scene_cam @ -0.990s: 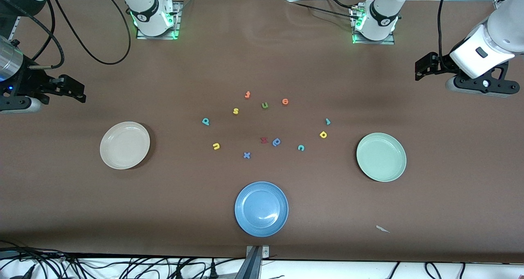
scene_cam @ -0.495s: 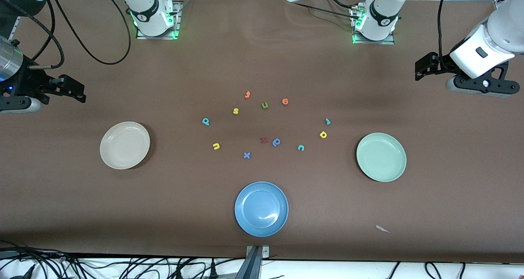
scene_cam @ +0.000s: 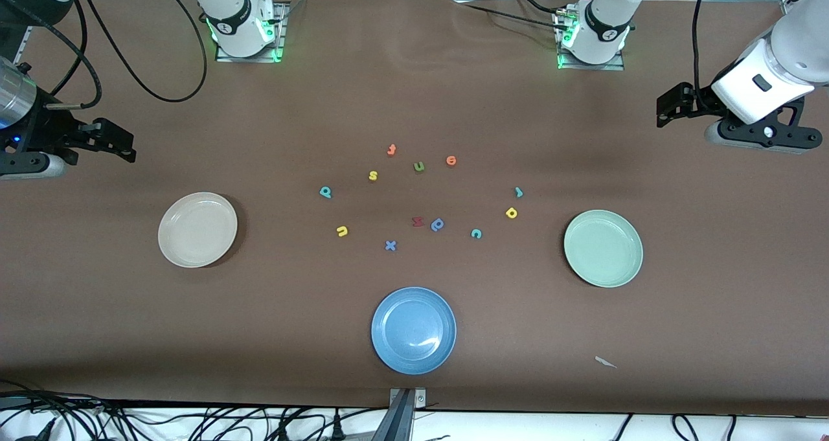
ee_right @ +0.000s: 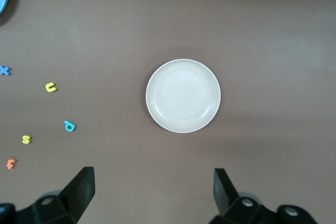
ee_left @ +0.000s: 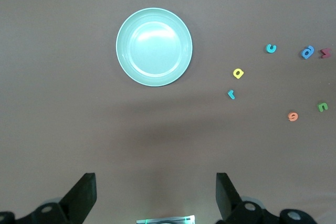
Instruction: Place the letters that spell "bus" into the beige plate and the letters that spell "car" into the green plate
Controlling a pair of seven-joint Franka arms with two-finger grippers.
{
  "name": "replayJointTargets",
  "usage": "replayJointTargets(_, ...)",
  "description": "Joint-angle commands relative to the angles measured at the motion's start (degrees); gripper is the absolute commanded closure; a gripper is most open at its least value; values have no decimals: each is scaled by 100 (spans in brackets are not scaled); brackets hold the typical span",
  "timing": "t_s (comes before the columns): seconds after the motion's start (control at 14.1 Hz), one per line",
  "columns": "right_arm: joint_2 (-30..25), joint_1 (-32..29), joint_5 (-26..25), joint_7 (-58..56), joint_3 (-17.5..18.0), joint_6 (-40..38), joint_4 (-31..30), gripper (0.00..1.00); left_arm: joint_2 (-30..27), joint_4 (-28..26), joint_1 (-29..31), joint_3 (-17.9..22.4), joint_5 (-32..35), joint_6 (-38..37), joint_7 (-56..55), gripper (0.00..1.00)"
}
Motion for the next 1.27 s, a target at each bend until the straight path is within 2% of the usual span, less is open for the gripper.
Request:
replayJointTargets(0.0, 67, -2, 92, -5, -28, -60, 165, 0, 77, 185, 31, -19, -63, -126, 46, 0)
replayJointTargets(1.2, 76, -2, 83, -5, -28, -60, 156, 0, 120, 185, -65, -28, -37, -126, 38, 0)
